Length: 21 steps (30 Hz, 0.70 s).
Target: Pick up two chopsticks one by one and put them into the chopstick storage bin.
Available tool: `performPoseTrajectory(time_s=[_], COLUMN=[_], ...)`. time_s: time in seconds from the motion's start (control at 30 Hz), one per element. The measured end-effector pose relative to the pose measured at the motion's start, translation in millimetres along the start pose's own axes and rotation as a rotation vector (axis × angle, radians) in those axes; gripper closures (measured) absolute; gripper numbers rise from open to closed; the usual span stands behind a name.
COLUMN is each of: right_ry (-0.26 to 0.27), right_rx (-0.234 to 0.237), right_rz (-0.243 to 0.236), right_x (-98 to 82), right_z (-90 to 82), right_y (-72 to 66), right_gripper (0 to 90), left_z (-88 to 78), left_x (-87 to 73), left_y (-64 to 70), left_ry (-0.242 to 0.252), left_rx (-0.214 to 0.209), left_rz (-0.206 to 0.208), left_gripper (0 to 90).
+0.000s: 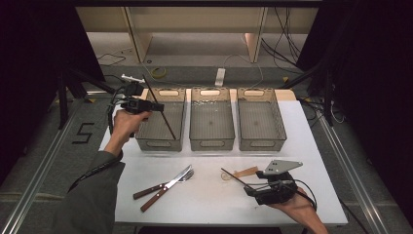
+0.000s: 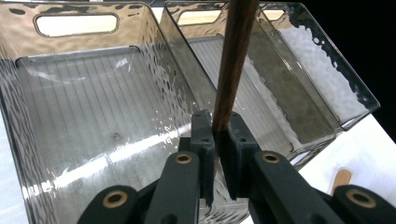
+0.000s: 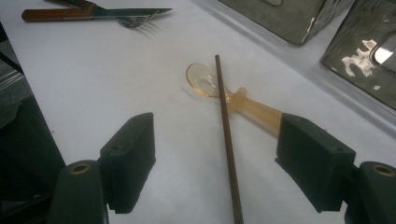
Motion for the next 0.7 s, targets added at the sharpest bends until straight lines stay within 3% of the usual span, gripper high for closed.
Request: performPoseTrajectory(time_s=[0.13,0.43,0.53,0.6,0.7], right_ry=[-0.001,0.001,-0.001,0.000,0.000], right_rx=[-0.002,-0.004,-0.003,-0.002,-0.003], right_rz=[-0.001,-0.001,-0.001,0.002,0.002], right_x=[-0.1,0.2,0.0,0.0,-0.5], right_z=[-0.1,-0.3,-0.2,-0.6,-0.5], right_y=[0.3,0.7,0.5,0.8,1.9], right_gripper=[28.8,29.0,29.0,29.0,29.0], left_z=[3.0,17.0,21.5,25.3,28.9], left_x=[-1.1,-3.5,-2.9,-2.9,-1.4], left_y=[-0.6,-3.6,-4.0,-4.6,-6.2], left_ry=[-0.007,-0.054,-0.061,-0.075,-0.074], left_rx=[0.002,0.060,0.062,0.079,0.139], left_rz=[-0.007,0.003,-0.012,-0.023,-0.022], left_gripper=[83.1,82.9,82.1,76.4,67.6])
Point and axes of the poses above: each handheld gripper's, and its own axes: z roughly forward along the jaws, x roughly out of its top, y roughly to its right, the point moved 4 cm from there along z, roughly forward along the jaws, and after that the axes turned 4 degrees about -z, right-handed, at the moved point
